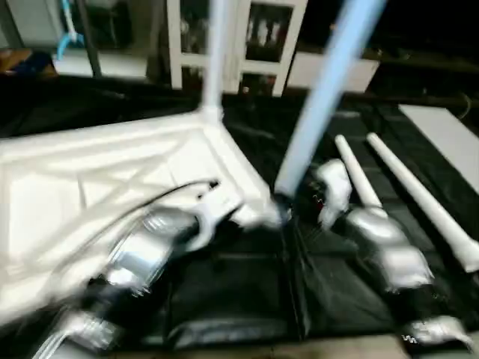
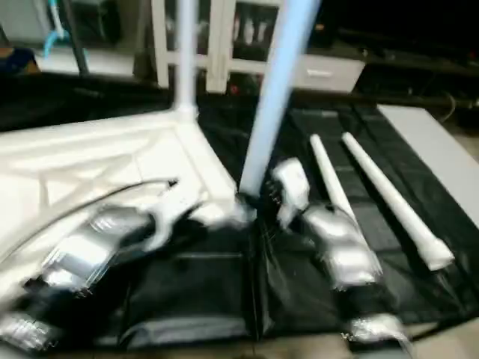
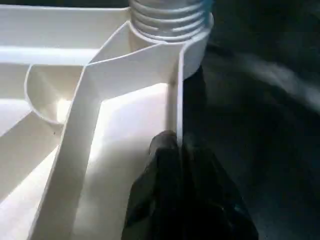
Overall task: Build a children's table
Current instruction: Rotate leg to tighten
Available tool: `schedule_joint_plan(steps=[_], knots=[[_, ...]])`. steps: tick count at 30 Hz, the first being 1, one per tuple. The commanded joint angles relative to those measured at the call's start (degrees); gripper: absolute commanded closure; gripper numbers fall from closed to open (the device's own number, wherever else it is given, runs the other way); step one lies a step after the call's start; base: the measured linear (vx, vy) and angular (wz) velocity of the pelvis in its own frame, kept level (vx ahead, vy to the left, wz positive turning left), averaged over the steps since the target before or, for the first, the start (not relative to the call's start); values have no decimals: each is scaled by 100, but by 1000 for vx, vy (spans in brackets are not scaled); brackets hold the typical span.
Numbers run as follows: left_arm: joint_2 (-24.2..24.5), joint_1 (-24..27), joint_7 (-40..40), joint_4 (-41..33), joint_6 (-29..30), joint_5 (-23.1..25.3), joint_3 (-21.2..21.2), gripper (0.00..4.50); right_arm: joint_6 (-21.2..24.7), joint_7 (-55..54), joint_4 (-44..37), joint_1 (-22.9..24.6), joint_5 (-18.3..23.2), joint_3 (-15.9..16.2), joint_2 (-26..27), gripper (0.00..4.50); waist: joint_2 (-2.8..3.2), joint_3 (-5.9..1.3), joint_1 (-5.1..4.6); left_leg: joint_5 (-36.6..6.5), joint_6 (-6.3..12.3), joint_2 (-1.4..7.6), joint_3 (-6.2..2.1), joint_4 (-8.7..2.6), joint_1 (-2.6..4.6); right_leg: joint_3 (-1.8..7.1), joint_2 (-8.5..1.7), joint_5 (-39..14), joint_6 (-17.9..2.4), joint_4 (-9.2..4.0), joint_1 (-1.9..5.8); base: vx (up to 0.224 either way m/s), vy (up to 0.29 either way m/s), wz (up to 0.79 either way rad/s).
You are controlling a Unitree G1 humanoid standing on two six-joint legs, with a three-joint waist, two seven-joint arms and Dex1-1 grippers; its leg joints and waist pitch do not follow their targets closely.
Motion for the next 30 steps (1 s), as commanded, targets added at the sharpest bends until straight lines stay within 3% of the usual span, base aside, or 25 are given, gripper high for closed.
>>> schedule_joint_plan(steps=[1, 2, 3, 4, 7, 8, 9, 10, 12, 14, 15, 16, 18, 20, 22, 23, 24, 26, 28, 30], knots=[[-249, -157, 394, -26, 101, -109, 250, 450, 400, -2005, 867, 165, -817, -442, -48, 260, 107, -333, -20, -1496, -367, 50, -33, -463, 25, 153, -215, -2028, -758, -474, 212, 0, 0, 0], [-267, -165, 412, -11, 95, -108, 252, 450, 392, -2064, 882, 157, -831, -442, -25, 261, 129, -342, -15, -1565, -359, 52, -45, -463, 32, 148, -220, -2048, -710, -476, 216, 0, 0, 0], [-366, -209, 495, 89, 36, -93, 234, 450, 317, -2320, 1025, 70, -871, -404, 152, 261, 112, -334, -49, -1724, -276, 41, -44, -461, 15, 146, -209, -2081, -633, -510, 189, 0, 0, 0], [-508, -300, 674, 288, -160, -23, 167, 450, -89, -2320, 1448, -228, -715, -312, 592, 261, 130, -345, -46, -1767, -239, 38, -49, -456, 17, 141, -216, -2101, -623, -512, 189, 0, 0, 0], [-562, -345, 697, 349, -206, -19, 143, 450, -414, -1898, 1645, -423, -590, -140, 865, 261, 137, -344, -75, -1817, -151, 49, -69, -461, -18, 123, -233, -2187, -579, -529, 191, 0, 0, 0], [-537, -338, 687, 323, -182, -2, 143, 450, -524, -1669, 1497, -388, -613, -47, 896, 261, 136, -348, -68, -1774, -137, 55, -61, -458, -13, 128, -228, -2082, -601, -525, 187, 0, 0, 0], [-489, -320, 672, 283, -160, 32, 144, 450, -621, -1375, 1245, -293, -630, 50, 897, 261, 99, -342, -52, -1677, -81, 64, -51, -463, -27, 135, -221, -1875, -644, -507, 206, 0, 0, 0], [-435, -293, 647, 244, -152, 43, 153, 450, -679, -1267, 1064, -215, -723, 144, 842, 205, 118, -360, -32, -1457, -46, 76, -49, -460, -28, 144, -221, -1537, -714, -460, 226, 0, 0, 0], [-300, -250, 562, 188, -266, 91, 108, 450, -730, -1051, 779, -88, -619, 139, 795, 192, 123, -368, -27, -1220, 12, 73, -35, -458, -41, 143, -209, -1119, -837, -413, 250, 0, 0, 0], [-150, -182, 399, 95, -367, 84, 61, 450, -756, -971, 519, 3, -564, 131, 701, 186, 146, -384, 0, -1044, 76, 81, -30, -443, -24, 148, -219, -774, -967, -379, 265, 0, 0, 0], [188, -1, -111, -144, -690, -42, -64, 450, -631, -735, 65, 143, -364, 88, 479, 163, 187, -378, 3, -877, 148, 69, -42, -458, -60, 148, -217, -468, -1048, -339, 319, 0, 0, 0], [188, -1, -111, -144, -690, -42, -64, 450, -631, -735, 65, 143, -364, 88, 479, 155, 168, -375, -12, -901, 170, 71, -38, -461, -68, 147, -209, -479, -1056, -345, 322, 0, 0, 0], [648, 255, -831, -475, -1121, -246, -224, 450, -335, -35, -301, 249, -53, 84, 81, 146, 200, -380, 0, -995, 238, 85, -19, -443, -7, 158, -216, -526, -1148, -352, 296, 0, 0, 0], [908, 399, -1271, -664, -1423, -354, -333, 450, -193, 496, -483, 311, 101, 91, -194, 122, 215, -358, 11, -1018, 274, 93, -11, -457, -9, 161, -210, -568, -1229, -356, 292, 0, 0, 0], [1211, 554, -1751, -916, -1579, -478, -450, 450, -128, 1227, -757, 426, 252, 133, -590, 122, 240, -338, 68, -1117, 285, 129, 3, -460, 36, 170, -220, -649, -1285, -366, 264, 0, 0, 0], [1211, 554, -1751, -916, -1579, -478, -450, 450, -128, 1227, -757, 426, 252, 133, -590, 122, 240, -338, 68, -1117, 285, 129, 3, -460, 36, 170, -220, -649, -1285, -366, 264, 0, 0, 0], [1398, 628, -1968, -1071, -1533, -517, -514, 450, -158, 1990, -1010, 588, 413, 152, -977, 122, 240, -333, 112, -1122, 278, 130, 17, -469, 48, 169, -207, -662, -1320, -359, 256, 0, 0, 0], [1433, 675, -2055, -1157, -1506, -617, -499, 450, -188, 2667, -1101, 703, 626, 144, -1260, 122, 235, -307, 172, -1192, 262, 147, 35, -473, 70, 178, -211, -778, -1320, -369, 232, 0, 0, 0], [1434, 680, -2087, -1206, -1477, -661, -503, 450, -165, 2999, -1062, 717, 781, 125, -1322, 122, 175, -309, 217, -1294, 222, 138, 48, -469, 61, 191, -226, -1046, -1265, -396, 234, 0, 0, 0], [1449, 689, -2126, -1239, -1495, -685, -511, 450, -152, 3160, -964, 691, 868, 96, -1340, 153, 180, -303, 224, -1319, 187, 129, 37, -477, 39, 196, -238, -1266, -1191, -408, 236, 0, 0, 0]])
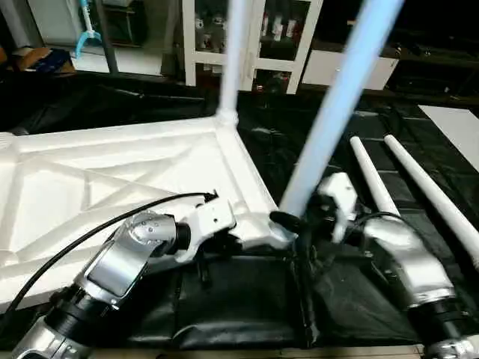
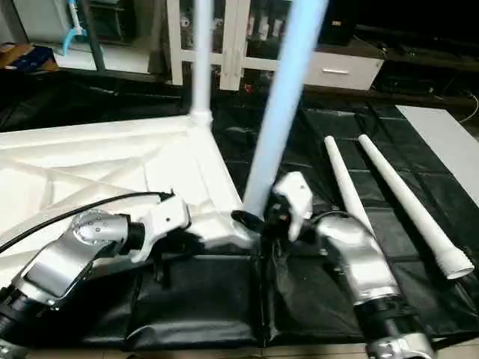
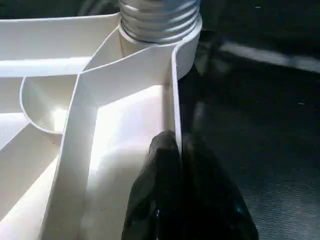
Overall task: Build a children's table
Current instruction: Rotate leg to tighten
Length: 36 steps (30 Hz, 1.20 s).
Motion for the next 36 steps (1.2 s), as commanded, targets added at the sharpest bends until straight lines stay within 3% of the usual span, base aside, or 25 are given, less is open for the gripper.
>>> schedule_joint_plan(steps=[1, 4, 5, 6, 7, 12, 14, 17, 19, 20, 21, 22, 24, 26, 27, 29, 32, 34, 36], knots=[[-55, -5, -252, -306, -118, -179, -113, 450, 65, 195, 195, -100, 155, -191, -81, 153, 51, -317, -32, -1345, 163, 125, 17, -452, 67, 193, -237, -1424, -1150, -405, 257, 0, 0, 0], [-47, -3, -262, -304, -138, -185, -111, 450, 83, 240, 264, -136, 148, -165, -80, 187, 49, -322, -31, -1283, 127, 121, 9, -447, 55, 189, -241, -1544, -1084, -416, 253, 0, 0, 0], [-28, 11, -289, -315, -170, -198, -110, 450, 124, 296, 287, -154, 157, -145, -83, 187, -32, -326, -38, -1253, 144, 118, 16, -440, 45, 185, -238, -1558, -1070, -420, 258, 0, 0, 0], [-18, 22, -303, -326, -181, -210, -102, 450, 146, 344, 303, -176, 155, -126, -81, 195, 7, -328, -20, -1181, 155, 120, 4, -444, 44, 185, -245, -1560, -1056, -400, 264, 0, 0, 0], [-2, 38, -326, -351, -178, -221, -91, 450, 157, 405, 308, -190, 164, -116, -93, 204, -12, -330, -25, -1134, 167, 121, 7, -441, 37, 184, -244, -1527, -1050, -401, 264, 0, 0, 0], [88, 68, -385, -386, -103, -233, -119, 450, 125, 462, 507, -269, 66, -141, -158, 245, 25, -347, -24, -883, 220, 117, 7, -428, 38, 178, -235, -1150, -1144, -352, 272, 0, 0, 0], [69, 64, -330, -364, -44, -212, -111, 450, 69, 235, 636, -305, -66, -152, -129, 250, 12, -349, -38, -888, 213, 114, 12, -425, 35, 173, -232, -1138, -1171, -351, 271, 0, 0, 0], [-135, -43, 34, -203, 280, -97, -59, 450, -3, -1181, 1170, -441, -630, -240, 147, 256, 23, -330, -76, -1041, 56, 107, 11, -443, 26, 178, -234, -1395, -1137, -376, 257, 0, 0, 0], [-410, -215, 450, 17, 584, 50, -22, 450, 141, -2655, 1580, -524, -949, -459, 507, 257, 27, -316, -160, -1309, -176, 82, -17, -467, 27, 168, -225, -1956, -933, -424, 236, 0, 0, 0], [-615, -322, 796, 186, 710, 159, 45, 450, 250, -3222, 1707, -542, -1028, -558, 671, 258, 27, -316, -160, -1309, -176, 82, -17, -467, 27, 168, -225, -1956, -933, -424, 236, 0, 0, 0], [-1168, -583, 1701, 608, 1017, 378, 271, 450, 425, -4329, 1922, -589, -1075, -778, 1083, 259, 41, -332, -203, -1470, -308, 79, -36, -459, 64, 169, -214, -1989, -818, -438, 209, 0, 0, 0], [-1168, -583, 1701, 608, 1017, 378, 271, 450, 425, -4329, 1922, -589, -1075, -778, 1083, 259, 41, -332, -203, -1470, -308, 79, -36, -459, 64, 169, -214, -1989, -818, -438, 209, 0, 0, 0], [-1635, -800, 2357, 941, 1133, 499, 415, 450, 421, -5252, 2149, -702, -1079, -946, 1513, 259, 59, -349, -221, -1622, -329, 67, -40, -456, 69, 169, -203, -1920, -729, -449, 198, 0, 0, 0], [-1975, -937, 2765, 1135, 1047, 536, 488, 450, 333, -5831, 2402, -872, -1125, -947, 1854, 259, 32, -361, -229, -1627, -320, 33, -40, -444, 58, 154, -195, -1963, -661, -469, 190, 0, 0, 0], [-2109, -996, 2853, 1175, 1015, 604, 392, 450, 236, -6041, 2584, -1043, -1153, -875, 2088, 259, 59, -366, -223, -1644, -283, 39, -41, -442, 59, 158, -201, -1909, -638, -470, 196, 0, 0, 0], [-2171, -1014, 2869, 1172, 1022, 637, 336, 450, 133, -6024, 2641, -1168, -1112, -845, 2239, 259, 22, -363, -248, -1692, -229, 33, -41, -446, 13, 150, -207, -2000, -595, -483, 203, 0, 0, 0], [-2071, -1002, 2842, 1087, 997, 715, 344, 450, -195, -5579, 2497, -1337, -1007, -752, 2350, 259, 39, -368, -257, -1599, -146, 49, -43, -450, 10, 144, -196, -1720, -607, -465, 216, 0, 0, 0], [-1759, -890, 2581, 1000, 768, 726, 312, 450, -468, -4704, 2000, -1170, -891, -589, 2241, 203, 55, -373, -267, -1563, -75, 61, -42, -456, 1, 148, -191, -1477, -679, -444, 235, 0, 0, 0], [-1529, -774, 2308, 919, 605, 658, 276, 450, -556, -4224, 1545, -976, -759, -535, 2118, 187, 67, -385, -248, -1389, 23, 67, -41, -446, -19, 153, -205, -1163, -767, -410, 276, 0, 0, 0]])
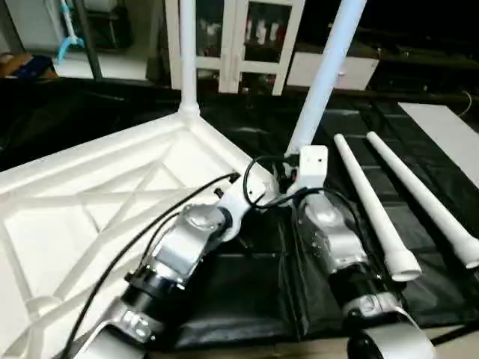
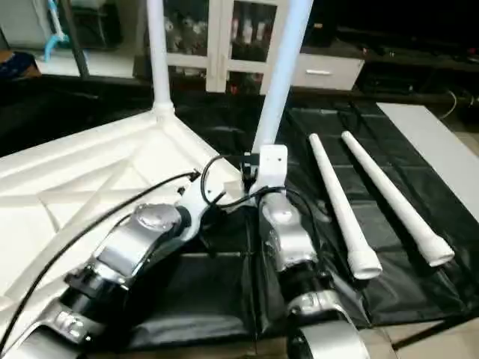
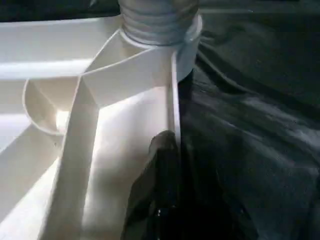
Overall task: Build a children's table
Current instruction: Rotate leg to tighten
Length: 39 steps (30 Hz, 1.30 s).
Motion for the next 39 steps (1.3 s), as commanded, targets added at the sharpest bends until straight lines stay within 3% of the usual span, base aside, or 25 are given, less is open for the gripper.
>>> schedule_joint_plan(steps=[1, 2, 3, 6, 7, 8, 9, 10, 12, 13, 14, 15, 19, 25, 30, 31, 32, 34, 37, 39], knots=[[146, -26, -130, -222, -368, -1, 85, 450, -20, 359, -228, 134, 105, 92, -55, 181, 85, -356, 20, -1235, 75, 68, 1, -442, -16, 166, -216, -967, -867, -384, 297, 0, 0, 0], [210, 13, -235, -243, -440, -45, 71, 450, -100, 379, -361, 181, 179, 30, -65, 169, 80, -357, 15, -1173, 103, 56, 4, -437, -22, 165, -215, -925, -909, -380, 300, 0, 0, 0], [374, 114, -534, -321, -656, -145, 28, 450, 69, 685, -595, 262, 429, -31, -136, 157, 115, -369, 28, -1049, 148, 47, 0, -431, -10, 168, -220, -808, -975, -364, 320, 0, 0, 0], [727, 346, -1222, -565, -1060, -386, -81, 450, 576, 1439, -995, 399, 930, -65, -348, 138, 129, -355, 25, -796, 286, 87, 14, -428, 3, 176, -214, -395, -1188, -307, 318, 0, 0, 0], [1099, 544, -1865, -840, -1317, -574, -187, 450, 727, 2363, -1228, 559, 950, 203, -849, 128, 142, -353, 37, -817, 339, 87, 22, -425, 24, 175, -206, -380, -1265, -307, 318, 0, 0, 0], [1099, 544, -1865, -840, -1317, -574, -187, 450, 727, 2363, -1228, 559, 950, 203, -849, 128, 154, -339, 71, -811, 354, 117, 26, -430, 24, 180, -225, -392, -1310, -305, 329, 0, 0, 0], [1264, 613, -2073, -938, -1340, -636, -202, 450, 892, 2851, -1345, 648, 1067, 246, -1119, 128, 158, -313, 117, -955, 365, 127, 52, -435, 74, 187, -214, -509, -1350, -332, 290, 0, 0, 0], [1440, 680, -2301, -1048, -1285, -735, -183, 450, 944, 3457, -1464, 761, 1131, 285, -1457, 128, 167, -299, 130, -1051, 360, 124, 60, -439, 92, 188, -208, -603, -1359, -344, 271, 0, 0, 0], [1470, 691, -2348, -1071, -1262, -765, -172, 450, 896, 3571, -1476, 784, 1110, 303, -1528, 128, 158, -310, 154, -1082, 291, 128, 68, -443, 85, 197, -222, -715, -1355, -338, 279, 0, 0, 0], [1601, 733, -2538, -1159, -1216, -905, -112, 450, 838, 4280, -1589, 909, 1173, 370, -1896, 128, 155, -310, 158, -1085, 266, 126, 57, -450, 78, 190, -221, -753, -1345, -334, 286, 0, 0, 0], [1630, 741, -2577, -1176, -1215, -934, -99, 450, 846, 4421, -1593, 922, 1198, 369, -1979, 128, 87, -314, 193, -1047, 269, 133, 65, -439, 80, 190, -226, -769, -1332, -343, 306, 0, 0, 0], [1643, 743, -2600, -1179, -1218, -948, -92, 450, 847, 4489, -1585, 923, 1206, 364, -2020, 128, 86, -308, 200, -1008, 298, 121, 69, -442, 57, 197, -232, -810, -1322, -330, 310, 0, 0, 0], [1693, 772, -2694, -1170, -1278, -959, -66, 450, 930, 4931, -1566, 914, 1276, 424, -2247, 128, 80, -297, 228, -1124, 251, 124, 72, -440, 74, 204, -253, -1285, -1210, -382, 279, 0, 0, 0], [1765, 785, -2826, -1226, -1298, -1047, -71, 450, 1047, 5450, -1471, 859, 1373, 485, -2387, 197, 72, -316, 251, -975, 265, 120, 63, -428, 59, 194, -247, -1206, -1196, -362, 284, 0, 0, 0], [1702, 741, -2790, -1209, -1241, -1051, -77, 450, 994, 4980, -1283, 782, 1263, 342, -2139, 228, 86, -320, 250, -869, 268, 115, 70, -423, 62, 192, -241, -1046, -1266, -347, 283, 0, 0, 0], [1630, 687, -2606, -1147, -1082, -941, -80, 450, 858, 4358, -1055, 731, 962, 319, -1980, 236, 83, -317, 241, -941, 227, 112, 69, -427, 60, 190, -245, -1164, -1253, -355, 277, 0, 0, 0], [1630, 687, -2606, -1147, -1082, -941, -80, 450, 858, 4358, -1055, 731, 962, 319, -1980, 240, 85, -314, 226, -958, 173, 116, 64, -433, 48, 190, -249, -1229, -1234, -351, 274, 0, 0, 0], [1471, 591, -2302, -1012, -920, -829, -39, 450, 800, 3574, -760, 653, 678, 248, -1782, 243, 90, -303, 174, -1178, -6, 93, 55, -441, 64, 185, -241, -1680, -1080, -405, 253, 0, 0, 0], [671, 191, -878, -542, -43, -498, 272, 450, 996, 923, -103, 469, 2, -69, -1274, 257, 100, -301, 95, -1280, -225, 80, 31, -459, 72, 180, -226, -1876, -966, -418, 230, 0, 0, 0], [427, 91, -482, -404, 147, -443, 392, 450, 1093, 350, 21, 447, -103, -136, -1160, 260, 89, -326, 83, -1257, -280, 77, 26, -449, 68, 183, -222, -1748, -887, -412, 245, 0, 0, 0]])
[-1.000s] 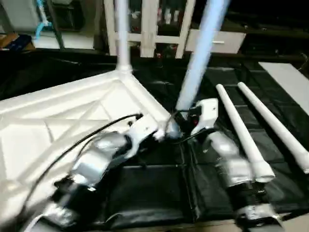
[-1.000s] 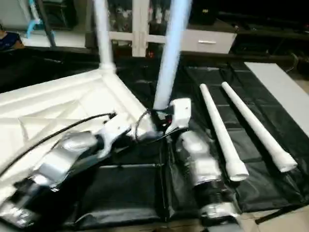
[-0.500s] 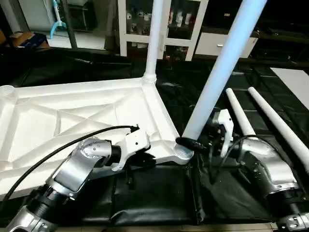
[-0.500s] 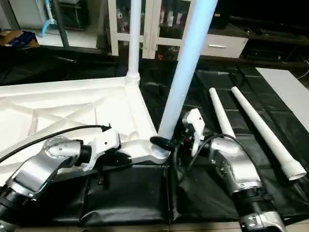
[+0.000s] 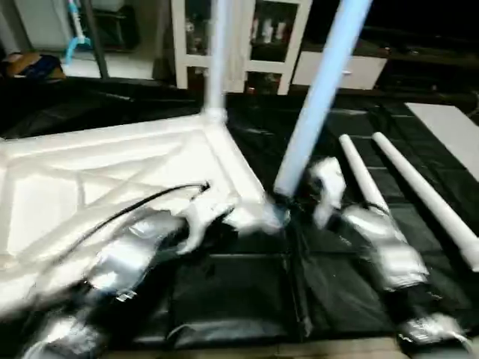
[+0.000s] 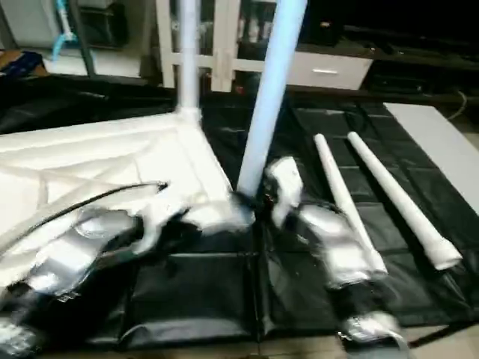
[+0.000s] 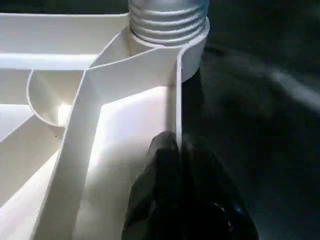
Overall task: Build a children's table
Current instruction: Rotate leg to tighten
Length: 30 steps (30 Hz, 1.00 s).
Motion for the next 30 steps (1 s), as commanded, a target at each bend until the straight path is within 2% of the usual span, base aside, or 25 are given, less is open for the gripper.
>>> schedule_joint_plan(steps=[1, 2, 3, 4, 5, 6, 7, 8, 9, 10, 11, 12, 13, 14, 15, 17, 18, 19, 20, 21, 22, 25, 29, 30], knots=[[-291, -194, 629, 16, 240, -14, 360, 450, 463, -1764, 810, 204, -597, -579, -97, 260, 71, -337, -8, -1258, -248, 65, -1, -445, 39, 168, -205, -1539, -845, -421, 243, 0, 0, 0], [-394, -260, 870, 123, 164, 114, 340, 450, 500, -1988, 876, 187, -665, -540, 6, 261, 62, -329, -17, -1256, -234, 55, 10, -443, 27, 173, -195, -1494, -831, -429, 234, 0, 0, 0], [-583, -358, 1197, 295, 10, 297, 271, 450, 496, -2393, 985, 152, -823, -441, 212, 262, 76, -344, -15, -1281, -214, 44, 14, -430, 53, 169, -185, -1474, -800, -450, 215, 0, 0, 0], [-733, -391, 1323, 364, -52, 326, 237, 450, 426, -2513, 1055, 113, -941, -305, 349, 262, 56, -355, -14, -1257, -201, 29, 5, -429, 17, 160, -189, -1483, -764, -444, 252, 0, 0, 0], [-733, -391, 1323, 364, -52, 326, 237, 450, 426, -2513, 1055, 113, -941, -305, 349, 262, 52, -361, -2, -1246, -175, 27, 9, -427, 19, 161, -194, -1462, -737, -443, 259, 0, 0, 0], [-890, -397, 1318, 360, -77, 353, 111, 450, 154, -2502, 1225, -19, -1003, -137, 631, 262, 58, -356, 13, -1271, -108, 33, 9, -426, 20, 163, -199, -1431, -710, -450, 251, 0, 0, 0], [-849, -397, 1280, 317, -131, 476, -27, 450, -78, -2411, 1306, -107, -905, -163, 794, 262, 100, -348, -7, -1321, -94, 37, 3, -435, 2, 159, -204, -1460, -716, -465, 236, 0, 0, 0], [-848, -397, 1278, 316, -133, 481, -32, 450, -87, -2408, 1309, -111, -901, -164, 800, 262, 85, -357, -9, -1368, -83, 39, -3, -440, 4, 148, -199, -1503, -700, -461, 242, 0, 0, 0], [-784, -396, 1255, 283, -163, 586, -132, 450, -307, -2335, 1371, -200, -790, -229, 938, 262, 62, -346, -9, -1456, -70, 44, 1, -440, 12, 150, -198, -1593, -683, -475, 230, 0, 0, 0], [-703, -373, 1193, 238, -173, 602, -148, 450, -458, -2137, 1335, -259, -700, -248, 1005, 262, 97, -341, -10, -1538, -71, 53, -14, -454, 16, 149, -201, -1648, -684, -473, 220, 0, 0, 0], [-619, -348, 1144, 202, -186, 590, -124, 450, -554, -1811, 1210, -252, -598, -237, 1010, 262, 90, -342, -20, -1593, -74, 54, -18, -460, 13, 143, -199, -1670, -684, -473, 220, 0, 0, 0], [-461, -302, 1009, 151, -298, 563, -117, 450, -712, -1451, 962, -191, -568, -164, 936, 228, 72, -350, -10, -1614, -52, 58, -30, -459, 3, 136, -205, -1647, -679, -463, 250, 0, 0, 0], [-354, -273, 896, 122, -395, 521, -131, 450, -765, -1274, 790, -138, -506, -130, 879, 207, 81, -350, -14, -1526, -14, 65, -31, -465, -6, 142, -208, -1479, -711, -455, 256, 0, 0, 0], [-129, -174, 613, 43, -518, 416, -169, 450, -785, -995, 466, -19, -416, -65, 712, 207, 56, -350, -30, -1479, 8, 65, -21, -460, -15, 147, -198, -1388, -740, -443, 256, 0, 0, 0], [-129, -174, 613, 43, -518, 416, -169, 450, -785, -995, 466, -19, -416, -65, 712, 188, 60, -347, -14, -1431, 31, 64, -24, -462, -9, 145, -196, -1318, -759, -437, 266, 0, 0, 0], [390, 138, -270, -162, -1052, 192, -279, 450, -443, -324, -75, 150, -2, -143, 414, 174, 96, -366, -26, -1159, 131, 66, -27, -459, -30, 154, -203, -934, -904, -380, 310, 0, 0, 0], [503, 214, -451, -222, -1152, 141, -283, 450, -306, -59, -190, 186, 133, -150, 337, 162, 100, -358, -23, -1141, 149, 80, -25, -464, -21, 156, -202, -864, -941, -378, 305, 0, 0, 0], [783, 423, -1035, -402, -1534, -101, -251, 450, 16, 741, -534, 315, 386, -39, -19, 162, 114, -360, -16, -1083, 211, 83, -19, -451, 1, 157, -191, -709, -1035, -360, 307, 0, 0, 0], [783, 423, -1035, -402, -1534, -101, -251, 450, 16, 741, -534, 315, 386, -39, -19, 151, 124, -359, -8, -1052, 251, 91, -20, -451, 5, 158, -190, -621, -1086, -351, 317, 0, 0, 0], [952, 508, -1290, -499, -1559, -187, -258, 450, 82, 1191, -650, 386, 419, 65, -270, 140, 153, -346, 9, -1033, 275, 101, -13, -453, 14, 156, -191, -548, -1168, -341, 298, 0, 0, 0], [1067, 563, -1446, -568, -1553, -239, -267, 450, 112, 1497, -719, 436, 433, 132, -437, 132, 153, -347, 22, -1016, 281, 115, 2, -449, 41, 157, -194, -500, -1249, -333, 290, 0, 0, 0], [1346, 712, -2104, -838, -1272, -776, -120, 450, -78, 2840, -901, 695, 541, 214, -1185, 132, 134, -321, 79, -1101, 279, 123, 34, -456, 59, 171, -202, -625, -1331, -340, 285, 0, 0, 0], [1419, 703, -2224, -888, -1231, -888, -128, 450, -138, 3152, -842, 736, 599, 156, -1354, 132, 96, -312, 125, -1207, 234, 114, 43, -458, 56, 187, -226, -1016, -1260, -377, 275, 0, 0, 0], [1442, 702, -2261, -880, -1283, -908, -130, 450, -114, 3329, -858, 760, 662, 141, -1429, 146, 96, -301, 128, -1290, 202, 116, 40, -465, 58, 189, -230, -1218, -1215, -399, 265, 0, 0, 0]])
